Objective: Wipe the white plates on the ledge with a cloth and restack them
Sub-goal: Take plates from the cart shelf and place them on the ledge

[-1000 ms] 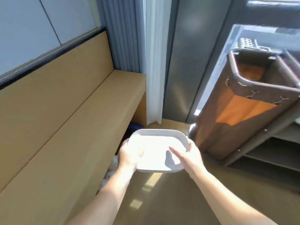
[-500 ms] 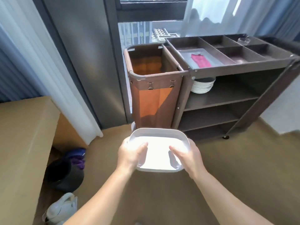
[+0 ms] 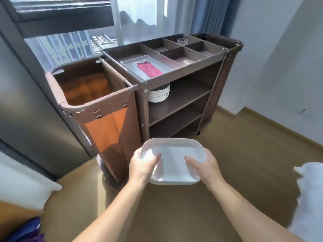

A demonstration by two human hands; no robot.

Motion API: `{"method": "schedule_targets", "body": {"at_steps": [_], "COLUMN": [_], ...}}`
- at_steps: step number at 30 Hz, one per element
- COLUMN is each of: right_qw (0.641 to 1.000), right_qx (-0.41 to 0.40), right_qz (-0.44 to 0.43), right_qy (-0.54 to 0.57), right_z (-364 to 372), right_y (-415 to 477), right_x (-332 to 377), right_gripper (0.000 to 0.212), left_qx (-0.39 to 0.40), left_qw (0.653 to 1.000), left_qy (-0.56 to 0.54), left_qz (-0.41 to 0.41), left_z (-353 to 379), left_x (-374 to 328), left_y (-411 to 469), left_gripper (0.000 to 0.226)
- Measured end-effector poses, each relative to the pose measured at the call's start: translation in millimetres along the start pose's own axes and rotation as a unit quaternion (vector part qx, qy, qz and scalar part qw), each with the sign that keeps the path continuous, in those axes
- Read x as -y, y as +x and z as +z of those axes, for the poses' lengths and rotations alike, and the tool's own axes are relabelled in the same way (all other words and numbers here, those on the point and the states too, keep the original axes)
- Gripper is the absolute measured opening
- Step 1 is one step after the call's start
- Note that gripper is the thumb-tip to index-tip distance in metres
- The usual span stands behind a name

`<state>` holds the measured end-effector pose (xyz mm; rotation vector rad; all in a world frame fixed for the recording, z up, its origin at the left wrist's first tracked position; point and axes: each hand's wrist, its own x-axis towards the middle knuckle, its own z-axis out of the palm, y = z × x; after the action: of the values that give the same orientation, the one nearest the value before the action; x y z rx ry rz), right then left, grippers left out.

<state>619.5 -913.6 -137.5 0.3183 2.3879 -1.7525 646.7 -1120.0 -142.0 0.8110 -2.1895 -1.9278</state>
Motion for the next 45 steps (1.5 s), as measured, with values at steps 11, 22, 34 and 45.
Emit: {"method": "schedule_targets", "body": {"at_steps": [11, 22, 34, 45], "right_qw": [0.998, 0.999, 0.999, 0.995], "right_qx": [-0.019, 0.014, 0.043, 0.085], "right_qz": [-0.008, -0.027, 0.003, -0.007], "right_qy": [0.052, 0.04, 0.004, -0.043], "right_z": [-109, -237, -234, -209], "right_y": [102, 224, 367, 502], "right_x": [-14, -12, 0, 27], "right_gripper": [0.039, 0.042, 0.052, 0.06], "left_qx": [0.035, -0.006, -0.032, -0.042], "left_qw": [0.998, 0.998, 0.999, 0.997], "left_qy": [0.046, 0.053, 0.029, 0.044], "left_qz": [0.029, 0.016, -0.029, -0.041], "left_z": [143, 305, 370, 406], "left_x": [-39, -83, -98, -116], "left_y": [33, 55, 169, 275], "left_gripper": [0.053, 0.038, 0.046, 0.05]}}
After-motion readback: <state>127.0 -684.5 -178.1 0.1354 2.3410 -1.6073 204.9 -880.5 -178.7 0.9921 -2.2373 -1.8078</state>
